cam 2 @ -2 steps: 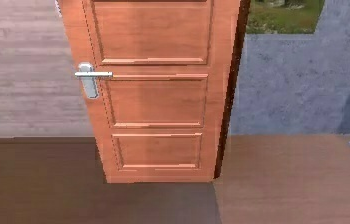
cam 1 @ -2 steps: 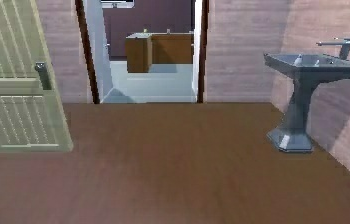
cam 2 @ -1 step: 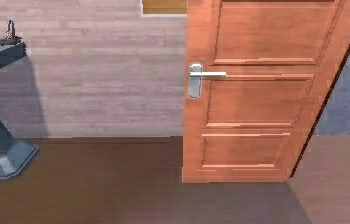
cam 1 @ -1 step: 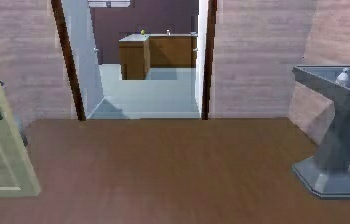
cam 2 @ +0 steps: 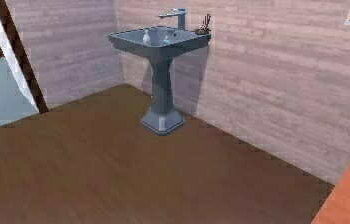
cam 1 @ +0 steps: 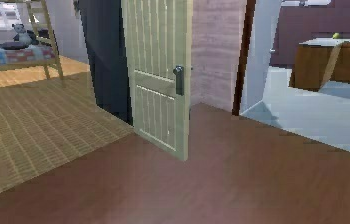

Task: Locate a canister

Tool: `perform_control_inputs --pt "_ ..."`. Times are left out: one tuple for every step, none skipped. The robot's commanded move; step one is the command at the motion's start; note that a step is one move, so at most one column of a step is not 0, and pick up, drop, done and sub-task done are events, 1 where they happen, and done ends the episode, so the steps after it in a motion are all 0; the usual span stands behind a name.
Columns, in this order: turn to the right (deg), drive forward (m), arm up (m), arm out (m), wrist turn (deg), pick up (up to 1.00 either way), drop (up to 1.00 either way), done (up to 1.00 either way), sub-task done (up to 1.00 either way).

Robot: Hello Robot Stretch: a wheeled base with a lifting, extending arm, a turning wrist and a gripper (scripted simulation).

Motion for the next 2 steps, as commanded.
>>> perform_control_inputs --pt "-15.0 0.0 0.0 0.0 0.0 0.0 0.0 0.0 0.0" --pt "0.0 0.2 0.0 0.0 0.0 0.0 0.0 0.0 0.0"
